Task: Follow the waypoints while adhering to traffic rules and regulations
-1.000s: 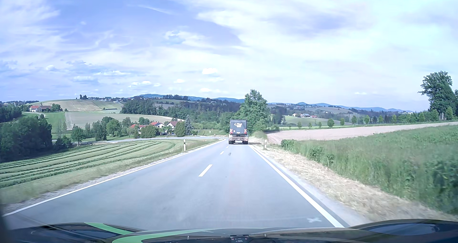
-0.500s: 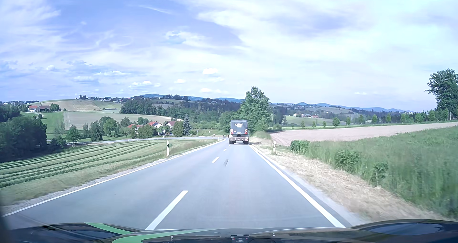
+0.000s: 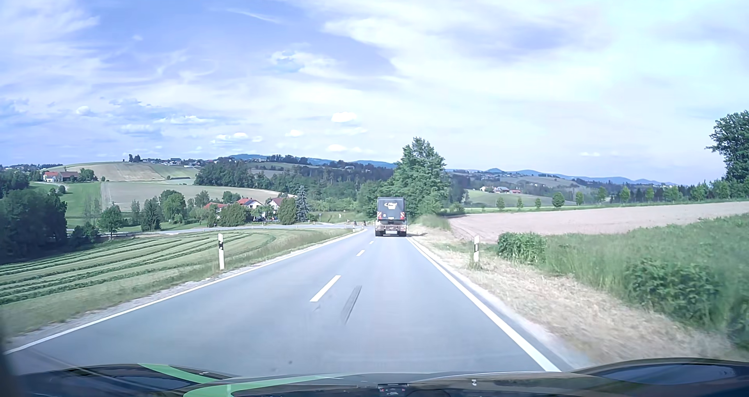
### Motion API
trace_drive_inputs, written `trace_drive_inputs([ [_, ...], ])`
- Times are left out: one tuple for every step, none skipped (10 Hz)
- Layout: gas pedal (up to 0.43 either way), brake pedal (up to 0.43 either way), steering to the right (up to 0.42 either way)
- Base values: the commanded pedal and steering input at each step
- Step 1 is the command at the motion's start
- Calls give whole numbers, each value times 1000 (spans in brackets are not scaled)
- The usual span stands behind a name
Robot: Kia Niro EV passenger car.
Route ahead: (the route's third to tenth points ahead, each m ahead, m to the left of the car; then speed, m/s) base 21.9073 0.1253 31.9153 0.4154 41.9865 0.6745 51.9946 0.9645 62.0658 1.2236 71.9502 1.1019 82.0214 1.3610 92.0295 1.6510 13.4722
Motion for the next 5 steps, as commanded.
trace_drive_inputs([
  [0,0,3],
  [0,0,3],
  [0,0,3],
  [0,0,3],
  [0,0,3],
])
